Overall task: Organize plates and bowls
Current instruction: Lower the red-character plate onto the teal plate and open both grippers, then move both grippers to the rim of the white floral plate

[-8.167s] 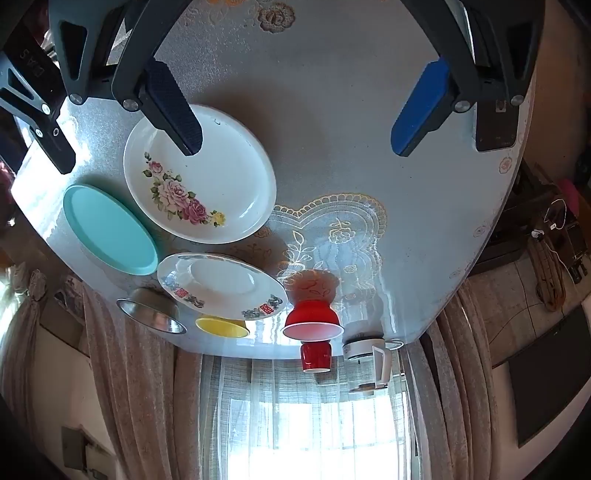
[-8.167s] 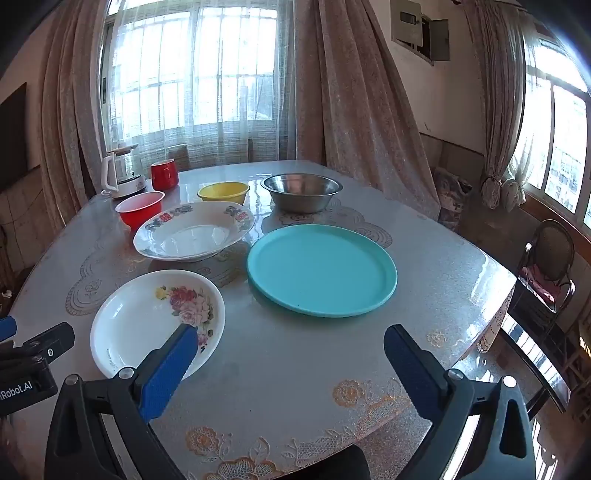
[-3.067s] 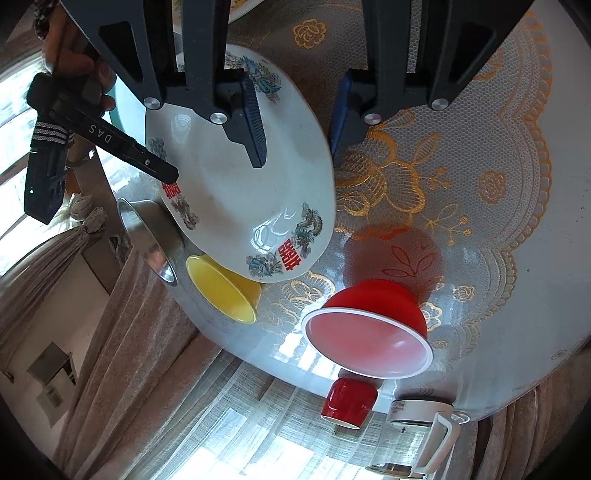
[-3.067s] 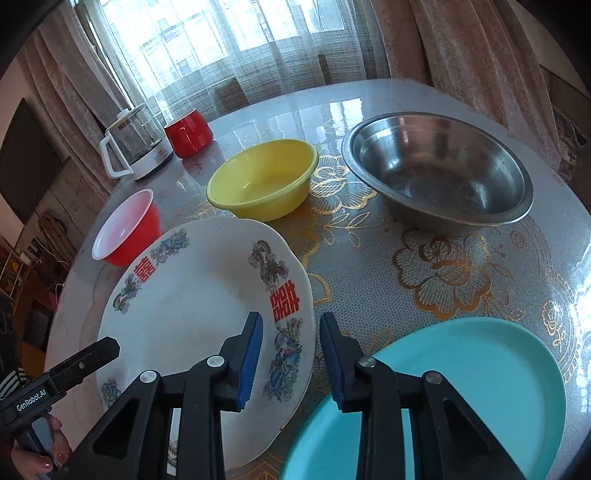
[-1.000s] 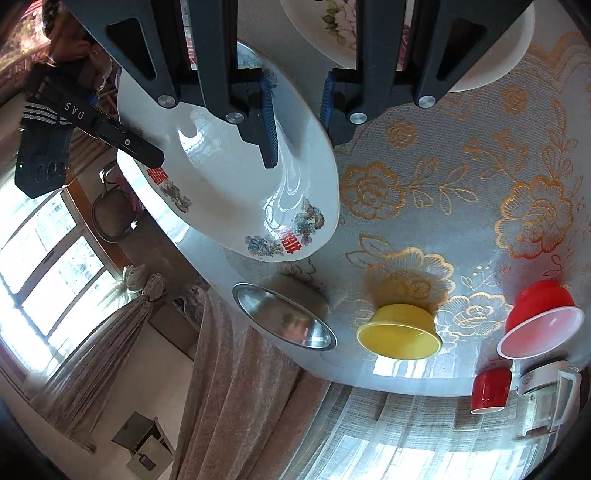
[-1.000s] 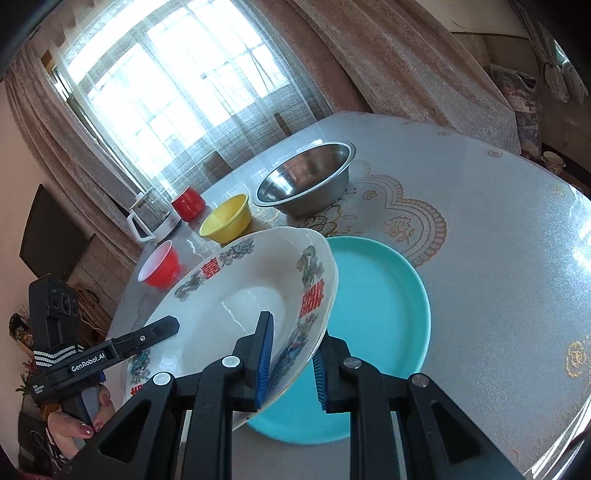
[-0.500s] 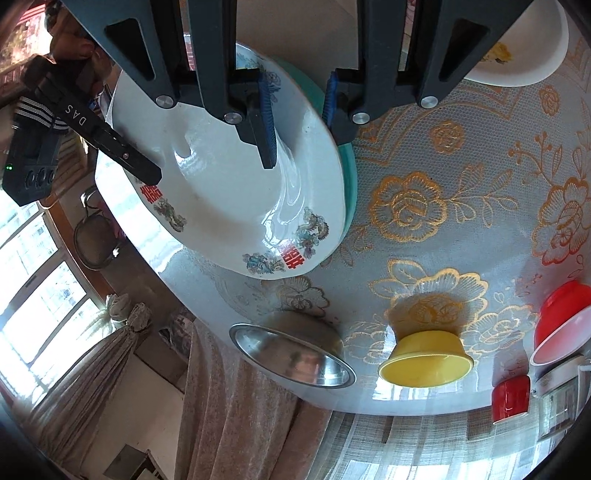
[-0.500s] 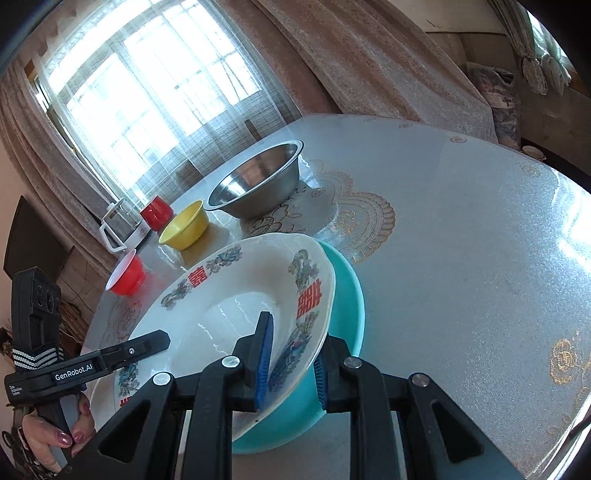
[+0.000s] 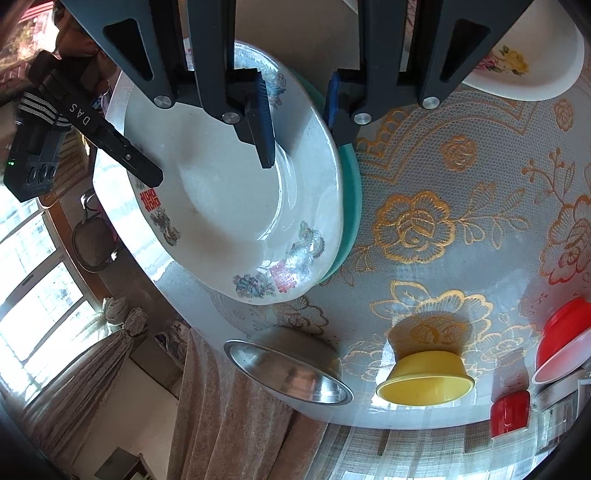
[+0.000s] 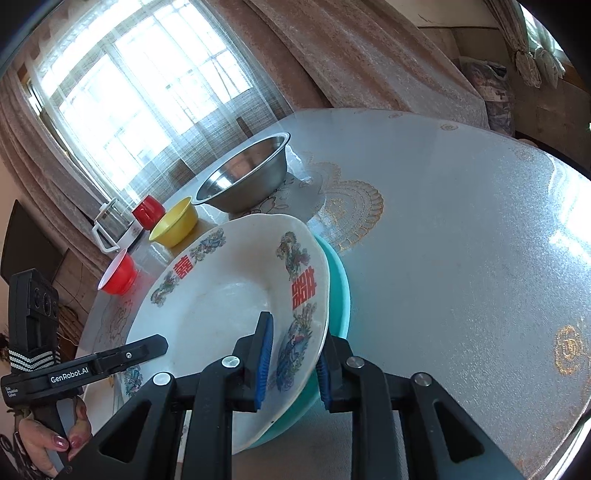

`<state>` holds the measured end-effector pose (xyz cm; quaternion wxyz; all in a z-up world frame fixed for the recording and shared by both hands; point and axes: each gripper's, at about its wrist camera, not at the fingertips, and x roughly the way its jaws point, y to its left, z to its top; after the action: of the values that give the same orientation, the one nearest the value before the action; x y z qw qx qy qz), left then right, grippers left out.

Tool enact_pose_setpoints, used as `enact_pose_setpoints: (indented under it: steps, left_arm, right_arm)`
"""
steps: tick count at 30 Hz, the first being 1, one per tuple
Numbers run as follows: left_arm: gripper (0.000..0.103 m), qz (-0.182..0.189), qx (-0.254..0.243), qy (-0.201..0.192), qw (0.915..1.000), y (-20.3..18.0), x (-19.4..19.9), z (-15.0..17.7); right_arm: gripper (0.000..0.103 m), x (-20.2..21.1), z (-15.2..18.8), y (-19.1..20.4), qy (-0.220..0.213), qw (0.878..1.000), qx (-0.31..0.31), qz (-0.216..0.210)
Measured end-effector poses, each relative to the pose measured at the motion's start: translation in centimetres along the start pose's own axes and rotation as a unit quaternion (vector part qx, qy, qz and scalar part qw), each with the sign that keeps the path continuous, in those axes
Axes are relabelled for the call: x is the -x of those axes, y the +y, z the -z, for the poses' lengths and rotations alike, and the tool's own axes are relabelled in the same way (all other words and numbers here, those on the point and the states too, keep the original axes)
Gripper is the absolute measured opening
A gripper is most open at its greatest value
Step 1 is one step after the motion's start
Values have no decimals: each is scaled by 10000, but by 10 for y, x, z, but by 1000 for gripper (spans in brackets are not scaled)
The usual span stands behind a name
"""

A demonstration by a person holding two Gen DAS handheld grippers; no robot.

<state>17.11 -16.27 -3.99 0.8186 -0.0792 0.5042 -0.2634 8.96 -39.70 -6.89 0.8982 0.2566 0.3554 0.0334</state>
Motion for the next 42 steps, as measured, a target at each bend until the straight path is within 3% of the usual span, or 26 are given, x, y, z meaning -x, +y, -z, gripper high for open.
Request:
enact_pose_setpoints:
  steps: [6, 10, 18, 30, 42]
  left_arm:
    - [30, 110, 176, 13, 9998, 4, 4, 0]
    - [42, 81, 127, -208, 9997, 1, 18, -1]
    - [49, -50, -20, -514, 9987, 2, 39, 1]
    - [50, -206, -398, -652, 9969, -10, 56, 9]
    - [51, -96, -397, -1113, 9930, -2, 102, 24]
  right_arm:
    - [30, 9, 3, 6, -176, 9997, -2, 154]
    - [30, 15, 7, 12, -260, 9988, 154, 396]
    - [32, 23, 15, 20, -343, 9971, 309, 612]
    - [35, 30, 24, 20, -352, 9981, 49, 505]
    - [38, 33, 37, 27, -439, 9982, -170, 361]
